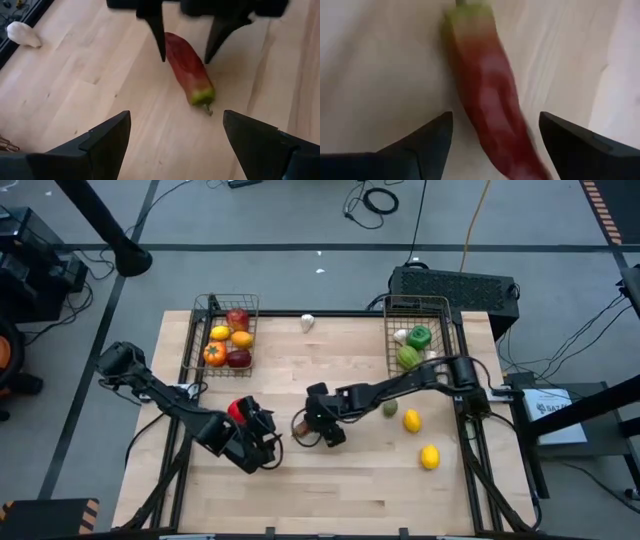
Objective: Sort produce into baskets
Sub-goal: Put the red chili pepper into the right wire basket
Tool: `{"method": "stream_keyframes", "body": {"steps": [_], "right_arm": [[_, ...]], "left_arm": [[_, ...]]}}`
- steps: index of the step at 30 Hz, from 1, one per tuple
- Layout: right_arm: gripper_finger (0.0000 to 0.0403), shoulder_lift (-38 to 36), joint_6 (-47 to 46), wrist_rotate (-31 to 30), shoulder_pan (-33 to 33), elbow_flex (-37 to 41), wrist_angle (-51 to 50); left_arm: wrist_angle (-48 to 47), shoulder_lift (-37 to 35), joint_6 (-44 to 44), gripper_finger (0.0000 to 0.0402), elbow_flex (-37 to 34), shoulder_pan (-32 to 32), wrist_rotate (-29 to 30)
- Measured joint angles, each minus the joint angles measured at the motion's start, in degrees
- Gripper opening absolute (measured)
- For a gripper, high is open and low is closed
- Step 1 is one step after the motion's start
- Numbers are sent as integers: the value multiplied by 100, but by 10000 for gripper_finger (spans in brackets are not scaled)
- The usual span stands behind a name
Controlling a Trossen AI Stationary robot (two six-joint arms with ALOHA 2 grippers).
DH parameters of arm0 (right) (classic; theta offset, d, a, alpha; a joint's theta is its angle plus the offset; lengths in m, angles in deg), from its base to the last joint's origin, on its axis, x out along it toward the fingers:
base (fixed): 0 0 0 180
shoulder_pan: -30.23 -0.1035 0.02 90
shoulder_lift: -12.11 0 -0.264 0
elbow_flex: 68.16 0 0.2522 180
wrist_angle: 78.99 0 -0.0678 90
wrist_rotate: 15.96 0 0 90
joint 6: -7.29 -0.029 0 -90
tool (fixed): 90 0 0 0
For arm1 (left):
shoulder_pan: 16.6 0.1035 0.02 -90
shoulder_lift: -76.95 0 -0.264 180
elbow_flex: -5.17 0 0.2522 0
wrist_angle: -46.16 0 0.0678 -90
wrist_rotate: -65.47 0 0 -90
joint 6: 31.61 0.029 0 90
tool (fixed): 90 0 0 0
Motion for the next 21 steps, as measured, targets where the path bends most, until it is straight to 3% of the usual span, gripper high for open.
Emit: {"method": "stream_keyframes", "body": {"steps": [6, 21], "right_arm": [[259, 480, 4, 60, 147, -652, -541], [142, 455, -140, -35, 173, -1034, -1056]], "left_arm": [[-66, -1, -4, 324, 0, -52, 0], [-211, 0, -163, 324, 0, -199, 26]]}}
